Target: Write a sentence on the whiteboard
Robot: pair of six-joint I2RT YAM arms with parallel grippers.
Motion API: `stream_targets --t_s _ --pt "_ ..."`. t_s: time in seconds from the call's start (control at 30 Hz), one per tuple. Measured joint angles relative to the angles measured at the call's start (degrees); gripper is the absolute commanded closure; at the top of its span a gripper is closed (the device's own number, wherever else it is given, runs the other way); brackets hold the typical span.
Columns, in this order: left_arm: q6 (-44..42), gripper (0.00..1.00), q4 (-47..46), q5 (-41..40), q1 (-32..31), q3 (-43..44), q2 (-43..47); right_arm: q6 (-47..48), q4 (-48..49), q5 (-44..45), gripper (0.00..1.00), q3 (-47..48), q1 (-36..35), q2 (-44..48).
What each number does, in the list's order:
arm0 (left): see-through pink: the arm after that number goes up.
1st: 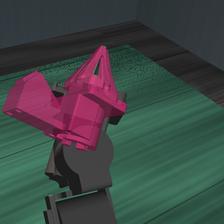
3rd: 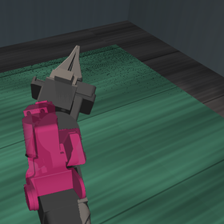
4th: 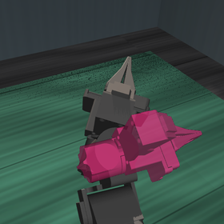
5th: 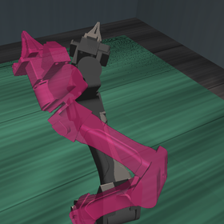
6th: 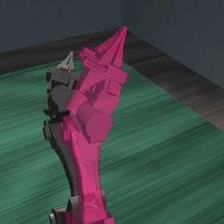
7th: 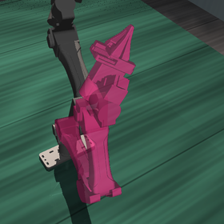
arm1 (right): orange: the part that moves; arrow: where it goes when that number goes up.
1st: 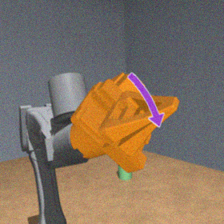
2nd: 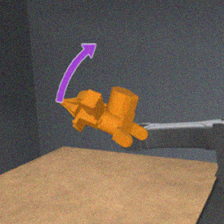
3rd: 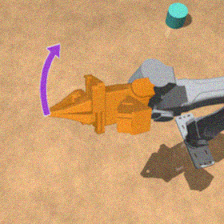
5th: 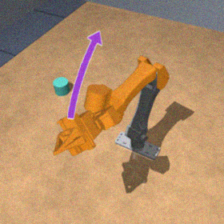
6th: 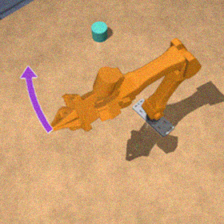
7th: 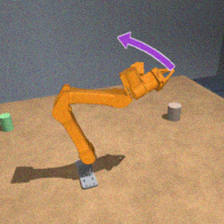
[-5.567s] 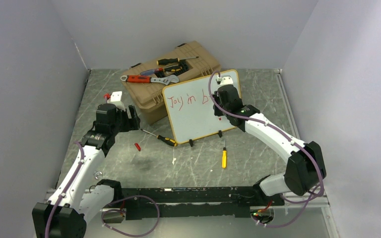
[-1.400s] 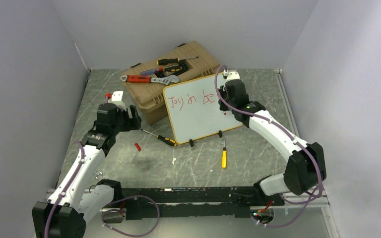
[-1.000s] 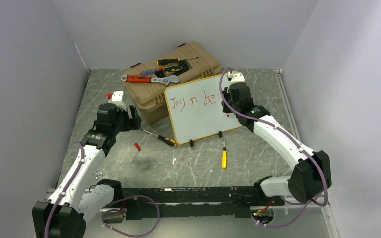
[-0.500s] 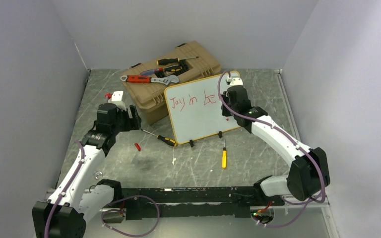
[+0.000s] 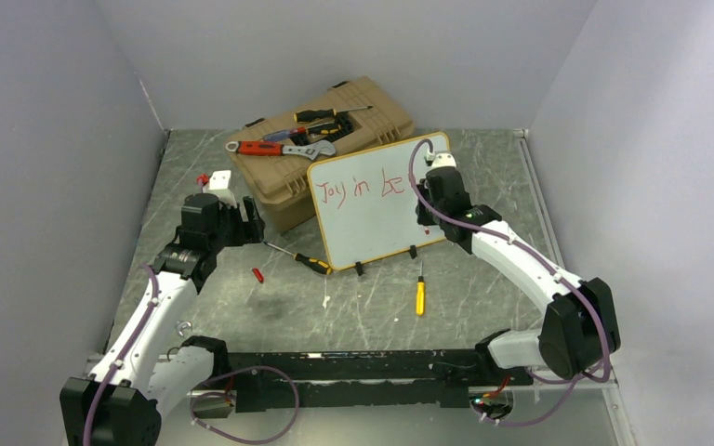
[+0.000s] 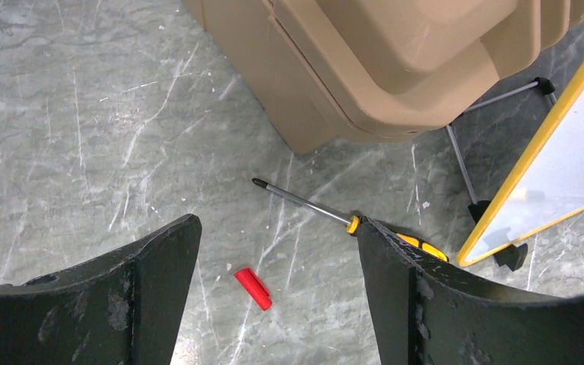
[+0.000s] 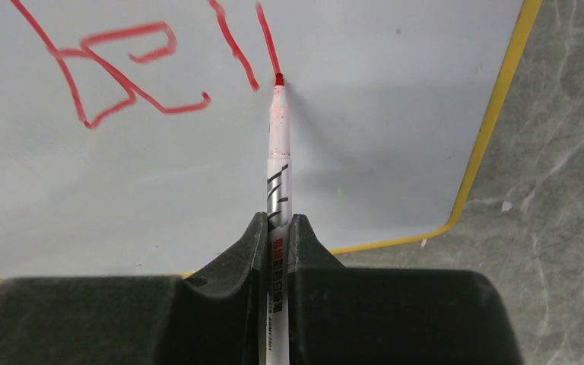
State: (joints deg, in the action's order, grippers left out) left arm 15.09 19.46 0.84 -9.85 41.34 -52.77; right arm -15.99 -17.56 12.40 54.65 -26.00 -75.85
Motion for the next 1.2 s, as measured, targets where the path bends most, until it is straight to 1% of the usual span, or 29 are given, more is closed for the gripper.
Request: stream_targets --t_s 0.27,0.6,0.87,1.2 --pt "0.0 0.19 -0.02 0.0 0.0 0.0 0.02 1.42 0.52 0.81 1.0 2.58 0.04 -0.28" --pt "0.0 0.19 -0.04 0.0 0.0 0.0 0.02 2.89 0.74 1.49 1.0 5.46 0.22 -3.04" --pt "0.02 0.19 -0.07 0.31 0.0 0.0 0.02 2.95 0.7 2.62 1.0 5.53 1.81 -3.13" --pt "0.02 0.19 -0.09 0.44 0.0 0.02 0.02 1.97 0.63 2.51 1.0 4.28 1.97 -2.56"
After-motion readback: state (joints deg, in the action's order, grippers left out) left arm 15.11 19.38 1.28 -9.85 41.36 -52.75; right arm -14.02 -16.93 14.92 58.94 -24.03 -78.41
